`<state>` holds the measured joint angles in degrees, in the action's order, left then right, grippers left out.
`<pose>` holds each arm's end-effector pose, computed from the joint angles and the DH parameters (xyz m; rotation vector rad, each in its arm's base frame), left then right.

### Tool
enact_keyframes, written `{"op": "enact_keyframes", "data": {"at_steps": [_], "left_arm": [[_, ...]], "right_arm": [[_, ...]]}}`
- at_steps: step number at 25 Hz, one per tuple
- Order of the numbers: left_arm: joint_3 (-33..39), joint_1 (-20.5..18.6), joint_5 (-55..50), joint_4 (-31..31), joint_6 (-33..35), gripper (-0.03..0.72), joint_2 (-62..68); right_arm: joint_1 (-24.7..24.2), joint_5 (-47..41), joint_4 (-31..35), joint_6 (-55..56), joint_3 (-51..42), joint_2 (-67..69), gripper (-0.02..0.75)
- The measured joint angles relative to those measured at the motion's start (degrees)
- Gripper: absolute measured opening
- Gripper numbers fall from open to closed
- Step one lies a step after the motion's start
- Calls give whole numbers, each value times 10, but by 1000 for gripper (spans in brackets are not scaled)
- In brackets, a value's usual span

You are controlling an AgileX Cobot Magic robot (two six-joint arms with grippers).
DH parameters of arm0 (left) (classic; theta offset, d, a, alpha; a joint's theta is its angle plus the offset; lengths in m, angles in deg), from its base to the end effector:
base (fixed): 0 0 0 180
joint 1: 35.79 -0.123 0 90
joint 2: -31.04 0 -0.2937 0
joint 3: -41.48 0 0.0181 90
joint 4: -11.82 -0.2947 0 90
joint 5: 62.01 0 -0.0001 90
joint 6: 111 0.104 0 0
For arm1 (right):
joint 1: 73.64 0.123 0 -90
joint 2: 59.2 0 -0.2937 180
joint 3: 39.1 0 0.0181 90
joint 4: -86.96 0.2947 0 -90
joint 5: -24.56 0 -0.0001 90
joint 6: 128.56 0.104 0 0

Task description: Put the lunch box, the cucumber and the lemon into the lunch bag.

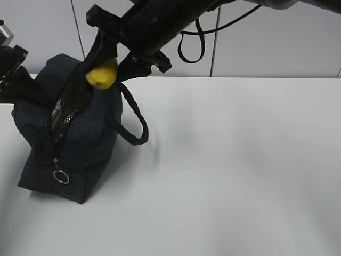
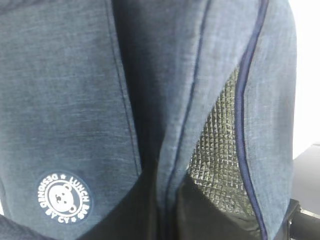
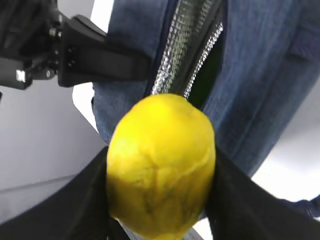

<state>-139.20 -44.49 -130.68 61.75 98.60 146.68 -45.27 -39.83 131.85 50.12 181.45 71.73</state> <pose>0.4163 -0.0113 0.2073 0.0036 2.7228 -1.1115 0.4363 0.3109 0.2943 -0.4354 2.6281 1.2023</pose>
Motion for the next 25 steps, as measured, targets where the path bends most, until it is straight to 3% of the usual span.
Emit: {"op": "enact_keyframes", "data": {"at_steps": [8,19,25], "left_arm": [[0,0,0,1,3,-10,0],[0,0,0,4,4,-10,0],[0,0,0,5,4,-10,0]], "right_arm": [[1,77,40,-7,1,7,394],[29,96,69,-11,2,83,395],[31,109,76,-13,2,90,453]]}}
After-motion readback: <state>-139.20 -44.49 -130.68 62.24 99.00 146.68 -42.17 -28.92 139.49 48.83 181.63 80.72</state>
